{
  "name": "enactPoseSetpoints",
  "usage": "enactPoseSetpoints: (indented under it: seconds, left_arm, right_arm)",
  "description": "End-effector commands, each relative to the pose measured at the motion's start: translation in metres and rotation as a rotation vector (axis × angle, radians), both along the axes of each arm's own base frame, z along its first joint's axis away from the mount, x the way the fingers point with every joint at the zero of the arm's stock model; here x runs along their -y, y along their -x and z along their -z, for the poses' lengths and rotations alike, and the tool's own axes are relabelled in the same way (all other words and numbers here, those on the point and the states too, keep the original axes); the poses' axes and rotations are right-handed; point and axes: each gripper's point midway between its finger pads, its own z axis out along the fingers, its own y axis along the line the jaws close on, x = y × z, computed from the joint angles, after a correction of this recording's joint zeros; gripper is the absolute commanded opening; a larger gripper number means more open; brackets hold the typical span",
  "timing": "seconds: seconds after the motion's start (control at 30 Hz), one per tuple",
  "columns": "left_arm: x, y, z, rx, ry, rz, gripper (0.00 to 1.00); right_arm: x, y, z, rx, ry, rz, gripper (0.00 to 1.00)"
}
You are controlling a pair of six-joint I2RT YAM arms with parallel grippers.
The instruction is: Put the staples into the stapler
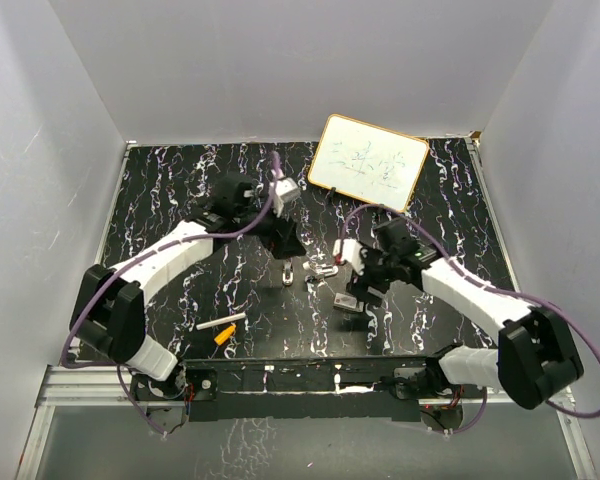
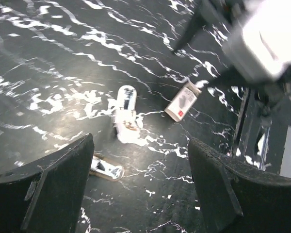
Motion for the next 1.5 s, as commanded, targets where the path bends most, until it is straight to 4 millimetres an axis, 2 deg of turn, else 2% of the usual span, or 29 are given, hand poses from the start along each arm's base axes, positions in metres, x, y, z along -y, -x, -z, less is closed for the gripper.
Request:
enactPoseSetpoints:
  seconds: [0.0,0.13,0.3,0.47,0.7,0.9,1.1,1.23,1.47]
  left_arm:
    - [0.03,0.039,0.009,0.119,-0.054,0.282,0.77]
    - [0.049,0.066,0.039,0.192,-0.112,0.489,0.77]
    - [0.072,0.088,0.071,0.313,-0.215,0.687,0.77]
    - [0.096,0.095,0.095,0.391,-0.275,0.778,0.77]
    - [0.118,0.095,0.113,0.433,-0.304,0.814,0.76]
    - [0.126,0.091,0.13,0.428,-0.332,0.782,0.68]
    - [0.127,0.082,0.136,0.393,-0.348,0.647,0.51]
    - [0.123,0.079,0.14,0.327,-0.353,0.523,0.34]
    - [0.121,0.069,0.144,0.206,-0.348,0.263,0.27]
  right_arm:
    - [0.023,-0.007,-0.034,-0.023,-0.109,0.093,0.77]
    - [0.059,-0.027,-0.052,-0.029,-0.148,0.259,0.78]
    - [0.1,-0.05,-0.055,-0.104,-0.145,0.484,0.77]
    - [0.12,-0.058,-0.049,-0.164,-0.128,0.633,0.76]
    - [0.118,-0.051,-0.039,-0.245,-0.126,0.662,0.76]
    - [0.114,-0.054,-0.037,-0.295,-0.134,0.661,0.74]
    - [0.109,-0.057,-0.03,-0.337,-0.154,0.646,0.72]
    - [0.098,-0.06,-0.029,-0.37,-0.204,0.616,0.7]
    - [0.086,-0.074,-0.022,-0.454,-0.243,0.614,0.67]
